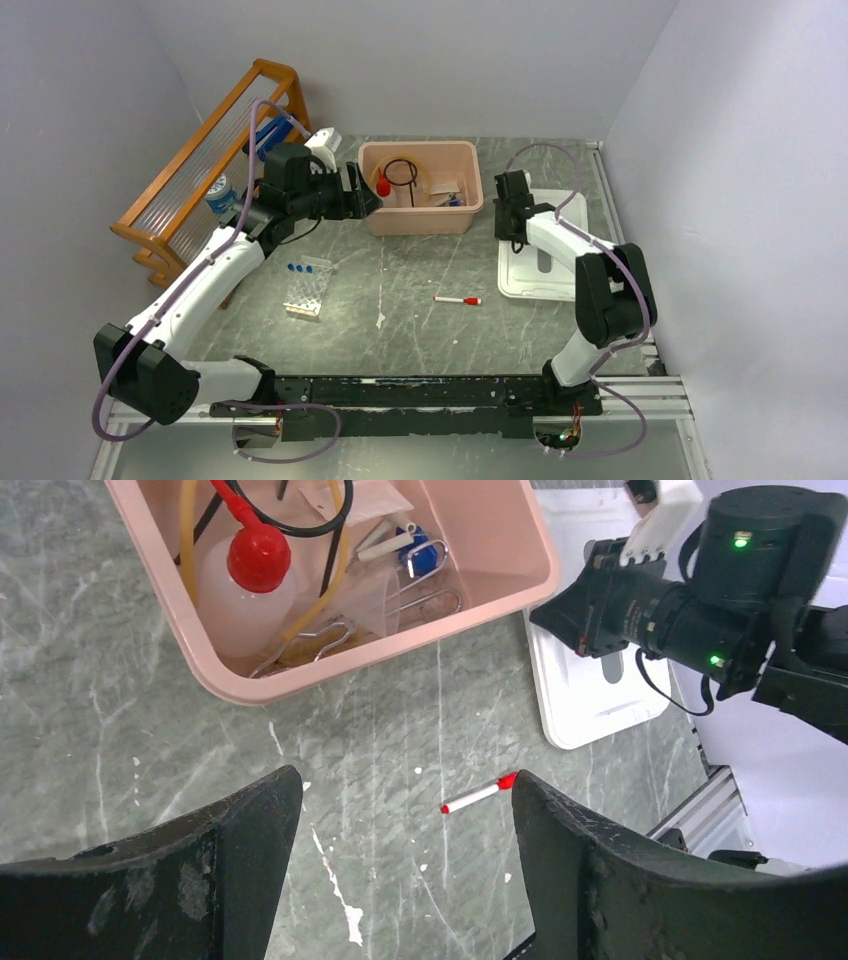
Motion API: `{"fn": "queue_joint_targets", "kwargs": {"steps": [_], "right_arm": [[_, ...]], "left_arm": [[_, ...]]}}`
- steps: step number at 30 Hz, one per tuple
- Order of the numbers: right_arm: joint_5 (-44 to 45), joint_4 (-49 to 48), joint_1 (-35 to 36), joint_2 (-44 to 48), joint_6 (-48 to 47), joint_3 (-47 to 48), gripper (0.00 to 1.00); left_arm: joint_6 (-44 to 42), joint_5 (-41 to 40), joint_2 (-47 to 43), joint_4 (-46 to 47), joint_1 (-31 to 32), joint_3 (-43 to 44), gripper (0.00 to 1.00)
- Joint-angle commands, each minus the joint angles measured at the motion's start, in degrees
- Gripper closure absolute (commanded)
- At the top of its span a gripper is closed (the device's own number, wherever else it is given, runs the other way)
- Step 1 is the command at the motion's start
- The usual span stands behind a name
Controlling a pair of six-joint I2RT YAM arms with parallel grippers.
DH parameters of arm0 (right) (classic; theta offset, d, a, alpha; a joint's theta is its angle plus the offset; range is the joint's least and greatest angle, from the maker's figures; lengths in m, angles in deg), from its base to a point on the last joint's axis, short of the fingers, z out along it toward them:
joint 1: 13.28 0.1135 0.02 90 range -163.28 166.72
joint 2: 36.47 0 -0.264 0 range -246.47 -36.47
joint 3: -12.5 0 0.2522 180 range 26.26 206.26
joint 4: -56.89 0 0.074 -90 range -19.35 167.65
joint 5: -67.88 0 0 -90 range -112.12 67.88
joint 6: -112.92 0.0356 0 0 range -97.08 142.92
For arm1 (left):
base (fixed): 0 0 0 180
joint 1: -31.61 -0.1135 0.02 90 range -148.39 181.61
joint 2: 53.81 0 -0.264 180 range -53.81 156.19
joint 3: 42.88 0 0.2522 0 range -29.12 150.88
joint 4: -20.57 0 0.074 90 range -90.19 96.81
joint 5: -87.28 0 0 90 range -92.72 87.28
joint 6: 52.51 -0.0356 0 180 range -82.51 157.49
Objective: Organize the chemistry lab equipment
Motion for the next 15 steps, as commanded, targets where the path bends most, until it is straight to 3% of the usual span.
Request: {"fn": "queue_joint_targets", "kwargs": {"steps": [1, 5, 8, 15], "right_arm": [[2.8, -0.6, 0.7, 7.4, -0.4, 2.8, 1.00], [0.1, -0.8, 0.9, 12.6, -2.5, 5.2, 1.00], [-7.0, -1.6, 1.3, 15.8, -5.0, 7.4, 1.00], [-19.2, -2.1, 7.5, 14.9, -11.4, 15.4, 1.00]], "left_arm": [[1.3, 3.5, 0.2, 0.0, -0.4, 3.2, 0.20], [3.7, 8.0, 3.6, -2.6, -1.0, 8.3, 0.18], [5.5, 11.3, 6.5, -3.7, -1.3, 13.0, 0.18], [12.4, 18.6, 14.6, 2.0, -5.0, 18.8, 0.19]]}}
